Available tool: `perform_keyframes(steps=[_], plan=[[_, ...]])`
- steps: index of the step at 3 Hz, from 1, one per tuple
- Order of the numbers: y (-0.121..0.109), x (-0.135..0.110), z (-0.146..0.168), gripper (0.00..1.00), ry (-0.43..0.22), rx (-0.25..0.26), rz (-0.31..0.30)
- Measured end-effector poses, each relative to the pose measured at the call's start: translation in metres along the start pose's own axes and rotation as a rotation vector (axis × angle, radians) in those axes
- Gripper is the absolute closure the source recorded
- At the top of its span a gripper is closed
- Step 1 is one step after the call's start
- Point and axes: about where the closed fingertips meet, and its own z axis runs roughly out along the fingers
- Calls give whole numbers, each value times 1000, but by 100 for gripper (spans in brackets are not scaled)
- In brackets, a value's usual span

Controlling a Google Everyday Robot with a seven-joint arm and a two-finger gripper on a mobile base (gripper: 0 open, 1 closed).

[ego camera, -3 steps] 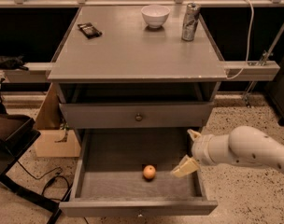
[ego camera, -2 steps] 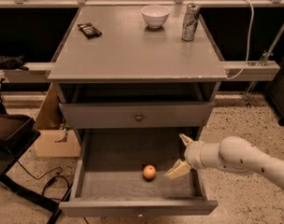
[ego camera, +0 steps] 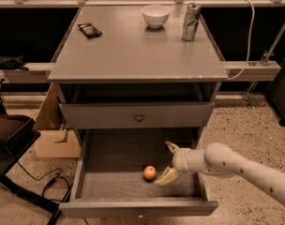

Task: Pick orange from middle drawer and place on counter

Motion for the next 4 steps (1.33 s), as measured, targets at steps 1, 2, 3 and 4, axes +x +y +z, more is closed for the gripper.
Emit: perform_keyframes(steps=[1, 2, 3, 4], plan=[[9, 1, 25, 0, -1, -44, -28], [20, 6, 48, 0, 27, -88, -53], [24, 26, 72, 0, 77, -116, -60], [22, 39, 80, 0, 107, -124, -56]])
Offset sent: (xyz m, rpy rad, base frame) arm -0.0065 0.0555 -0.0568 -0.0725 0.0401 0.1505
